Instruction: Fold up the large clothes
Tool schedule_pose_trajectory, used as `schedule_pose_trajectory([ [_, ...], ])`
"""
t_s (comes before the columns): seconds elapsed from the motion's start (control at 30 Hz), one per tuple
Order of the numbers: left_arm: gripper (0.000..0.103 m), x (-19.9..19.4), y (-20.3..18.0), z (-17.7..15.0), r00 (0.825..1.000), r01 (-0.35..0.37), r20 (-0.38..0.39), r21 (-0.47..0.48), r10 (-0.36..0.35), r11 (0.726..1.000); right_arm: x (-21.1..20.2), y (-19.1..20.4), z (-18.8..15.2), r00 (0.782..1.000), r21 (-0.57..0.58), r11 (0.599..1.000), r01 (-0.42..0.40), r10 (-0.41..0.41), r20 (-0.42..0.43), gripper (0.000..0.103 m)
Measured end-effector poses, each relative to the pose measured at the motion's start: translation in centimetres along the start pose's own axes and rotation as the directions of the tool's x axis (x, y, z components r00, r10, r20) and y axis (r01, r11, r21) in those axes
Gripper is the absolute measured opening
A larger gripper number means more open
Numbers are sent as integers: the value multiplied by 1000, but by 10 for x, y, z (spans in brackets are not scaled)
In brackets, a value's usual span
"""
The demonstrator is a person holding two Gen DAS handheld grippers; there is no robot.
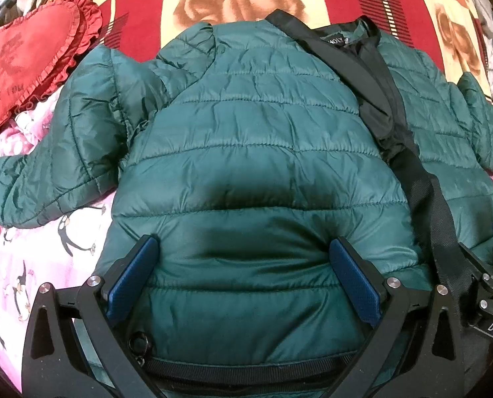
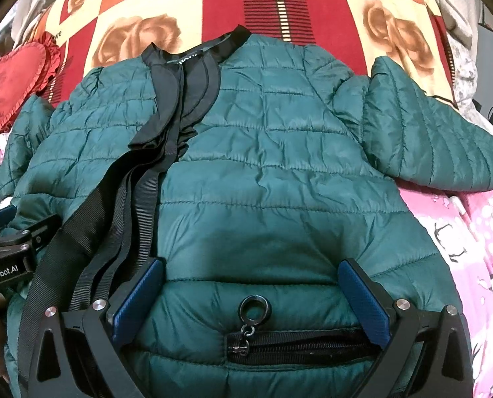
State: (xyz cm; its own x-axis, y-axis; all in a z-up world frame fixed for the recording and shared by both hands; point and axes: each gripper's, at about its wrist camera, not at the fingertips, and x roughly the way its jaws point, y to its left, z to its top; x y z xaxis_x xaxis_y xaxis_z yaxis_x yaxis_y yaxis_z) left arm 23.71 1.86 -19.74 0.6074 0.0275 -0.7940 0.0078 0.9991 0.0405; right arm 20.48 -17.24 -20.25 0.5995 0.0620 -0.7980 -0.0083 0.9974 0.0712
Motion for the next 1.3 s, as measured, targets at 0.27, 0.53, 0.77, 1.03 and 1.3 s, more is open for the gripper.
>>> schedule_pose_trajectory([
  [0.27,103,-2,1,-1,1000,4,-2,-3,-4,1000,1,1,1,1000,-2,1000,4,-4,-2,103],
  [0.53,103,-6,2,-2,1000,-7,0,-5,7,1000,-4,1,5,1000,11,1000,-5,5,-11,103],
  [0.77,103,-55,50,1,998,12,67,-141,-3,990,-83,-29,38,964,94,985,-147,121,238,103],
  [1.03,103,-88,177,-5,986,-105,113,-176,126,979,-126,-26,10,930,-162,982,-94,145,339,103],
  [1.3,103,-65,342,-46,984,-120,61,-467,167,876,-96,0,-7,975,-243,970,-27,80,208,103],
])
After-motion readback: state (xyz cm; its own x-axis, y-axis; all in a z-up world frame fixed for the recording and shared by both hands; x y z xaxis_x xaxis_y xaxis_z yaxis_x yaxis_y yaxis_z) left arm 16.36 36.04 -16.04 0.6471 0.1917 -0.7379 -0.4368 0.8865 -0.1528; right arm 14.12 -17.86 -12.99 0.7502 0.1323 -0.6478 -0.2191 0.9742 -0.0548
